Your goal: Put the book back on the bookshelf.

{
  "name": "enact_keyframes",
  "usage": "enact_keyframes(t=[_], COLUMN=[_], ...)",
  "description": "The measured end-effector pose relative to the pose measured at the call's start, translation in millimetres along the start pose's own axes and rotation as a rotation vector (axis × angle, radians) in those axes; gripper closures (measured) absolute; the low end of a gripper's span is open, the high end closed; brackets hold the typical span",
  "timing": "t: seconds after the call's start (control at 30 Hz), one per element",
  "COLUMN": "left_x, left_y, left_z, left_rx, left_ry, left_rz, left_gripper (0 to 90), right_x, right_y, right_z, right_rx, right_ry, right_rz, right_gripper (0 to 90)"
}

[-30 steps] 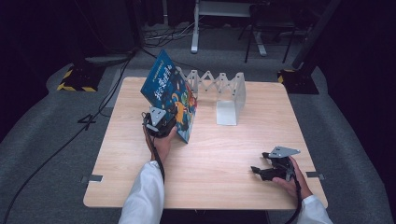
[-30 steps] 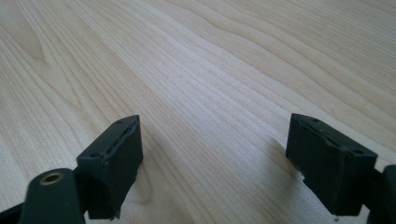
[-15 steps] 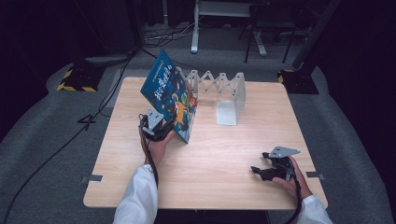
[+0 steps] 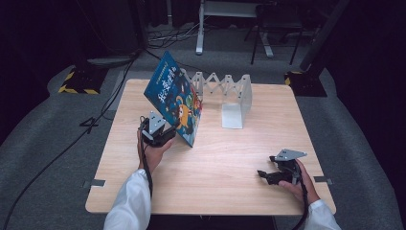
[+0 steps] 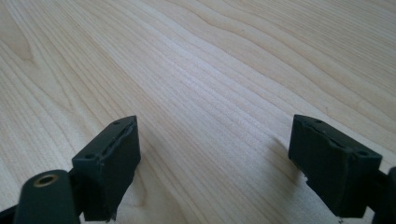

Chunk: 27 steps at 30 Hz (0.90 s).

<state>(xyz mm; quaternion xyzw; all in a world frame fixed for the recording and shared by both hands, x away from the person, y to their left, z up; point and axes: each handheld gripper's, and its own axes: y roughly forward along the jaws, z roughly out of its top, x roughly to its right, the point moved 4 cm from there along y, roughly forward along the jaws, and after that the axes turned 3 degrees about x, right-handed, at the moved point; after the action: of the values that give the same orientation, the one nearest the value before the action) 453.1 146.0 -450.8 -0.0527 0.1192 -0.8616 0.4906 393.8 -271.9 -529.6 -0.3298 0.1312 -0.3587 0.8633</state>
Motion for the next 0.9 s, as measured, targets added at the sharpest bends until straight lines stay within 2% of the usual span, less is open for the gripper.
enact_keyframes(t=[0.07, 0.13, 0.27, 0.33, 0.43, 0.47, 0.7, 0.77, 0.87, 0.9], left_x=[1.7, 2.7, 3.5, 4.3, 7.1, 7.3, 13.7, 16.3, 19.1, 19.6], left_y=[-2.5, -5.3, -12.5, -15.3, -21.2, -22.7, -38.0, -42.6, -47.5, -48.8], left_z=[0.2, 0.1, -0.9, -0.9, -0.8, -0.6, -0.3, -2.3, -6.8, -8.7], left_rx=[-0.015, -0.034, -0.054, -0.055, -0.065, -0.072, -0.105, -0.119, -0.141, -0.154], left_ry=[0.003, 0.023, -0.001, 0.008, 0.006, 0.019, 0.04, 0.045, 0.091, 0.105], left_rz=[-0.013, -0.023, -0.053, -0.05, -0.074, -0.076, -0.107, -0.129, -0.142, -0.129], left_gripper=[54.0, 52.2, 49.6, 46.5, 42.9, 41.9, 35.1, 32.9, 29.3, 29.3], right_x=[0.6, 1.1, -1.2, -1.5, -2.7, -2.8, -3.7, -4.0, -4.3, -4.6], right_y=[-0.1, -0.6, -3.6, -4.2, -7.4, -8.7, -16.2, -18.6, -22.6, -23.7], right_z=[0.8, 1.5, 4.9, 5.8, 10.4, 11.6, 16.4, 17.1, 17.6, 17.7], right_rx=[-0.007, -0.012, 0.009, 0.011, 0.024, 0.026, 0.021, 0.018, 0.016, 0.016], right_ry=[-0.003, -0.002, 0.001, -0.002, 0.0, -0.003, -0.036, -0.041, -0.051, -0.05], right_rz=[-0.01, -0.016, -0.01, -0.012, -0.019, -0.023, -0.041, -0.047, -0.063, -0.063], right_gripper=[17.3, 19.5, 20.1, 20.1, 20.0, 20.0, 19.8, 19.7, 19.5, 19.5])
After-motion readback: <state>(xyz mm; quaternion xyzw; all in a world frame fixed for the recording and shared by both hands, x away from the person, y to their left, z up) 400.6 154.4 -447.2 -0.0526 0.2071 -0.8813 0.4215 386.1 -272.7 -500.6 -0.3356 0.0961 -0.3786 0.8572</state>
